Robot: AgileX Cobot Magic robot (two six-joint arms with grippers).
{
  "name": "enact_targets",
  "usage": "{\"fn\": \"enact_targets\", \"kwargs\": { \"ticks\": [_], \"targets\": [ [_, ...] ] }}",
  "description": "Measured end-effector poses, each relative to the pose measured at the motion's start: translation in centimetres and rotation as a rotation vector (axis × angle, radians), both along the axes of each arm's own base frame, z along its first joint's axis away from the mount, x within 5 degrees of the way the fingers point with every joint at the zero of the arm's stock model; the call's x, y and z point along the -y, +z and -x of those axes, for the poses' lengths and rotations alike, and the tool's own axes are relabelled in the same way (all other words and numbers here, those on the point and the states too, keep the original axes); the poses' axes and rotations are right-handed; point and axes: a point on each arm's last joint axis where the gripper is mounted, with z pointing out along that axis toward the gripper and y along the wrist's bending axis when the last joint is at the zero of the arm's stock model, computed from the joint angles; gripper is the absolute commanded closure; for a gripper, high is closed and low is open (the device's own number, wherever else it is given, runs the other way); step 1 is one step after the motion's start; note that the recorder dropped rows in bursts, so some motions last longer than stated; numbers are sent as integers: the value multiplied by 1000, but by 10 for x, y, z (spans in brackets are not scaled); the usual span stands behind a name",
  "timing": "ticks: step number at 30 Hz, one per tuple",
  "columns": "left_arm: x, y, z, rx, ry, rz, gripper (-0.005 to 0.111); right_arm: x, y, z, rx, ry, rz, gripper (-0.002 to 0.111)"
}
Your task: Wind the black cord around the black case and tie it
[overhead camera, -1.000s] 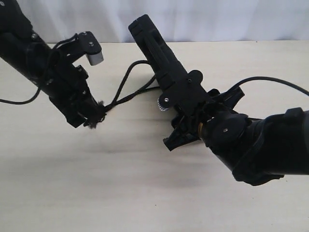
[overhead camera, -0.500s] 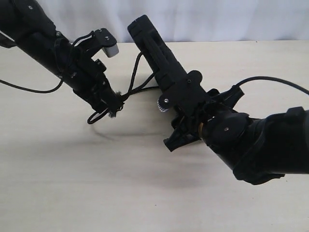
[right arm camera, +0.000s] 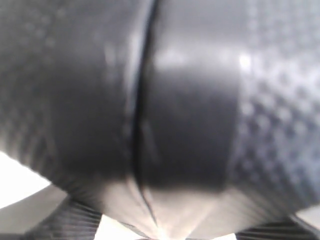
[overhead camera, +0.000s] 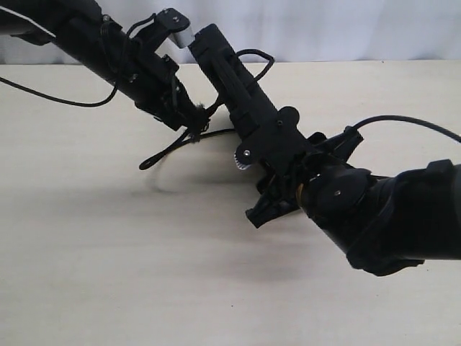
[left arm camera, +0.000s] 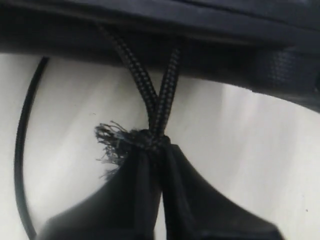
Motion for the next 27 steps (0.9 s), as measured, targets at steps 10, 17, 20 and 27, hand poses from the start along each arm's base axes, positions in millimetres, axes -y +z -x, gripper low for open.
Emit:
{"fn": "enact_targets", "kwargs": {
  "ticks": [10, 17, 20, 27],
  "targets": [
    [0, 1, -4, 30, 23, 13, 107, -8, -8, -2, -61, -28, -86, 21],
    [0, 0, -4, 30, 22, 10, 107, -8, 17, 7, -132, -5, -135, 19],
    [1, 0, -4, 29, 25, 15, 107, -1, 40, 16, -142, -16, -194, 19],
    [0, 0, -4, 33, 26, 11, 107, 11, 108, 44, -64, 92, -428, 19]
  ]
}}
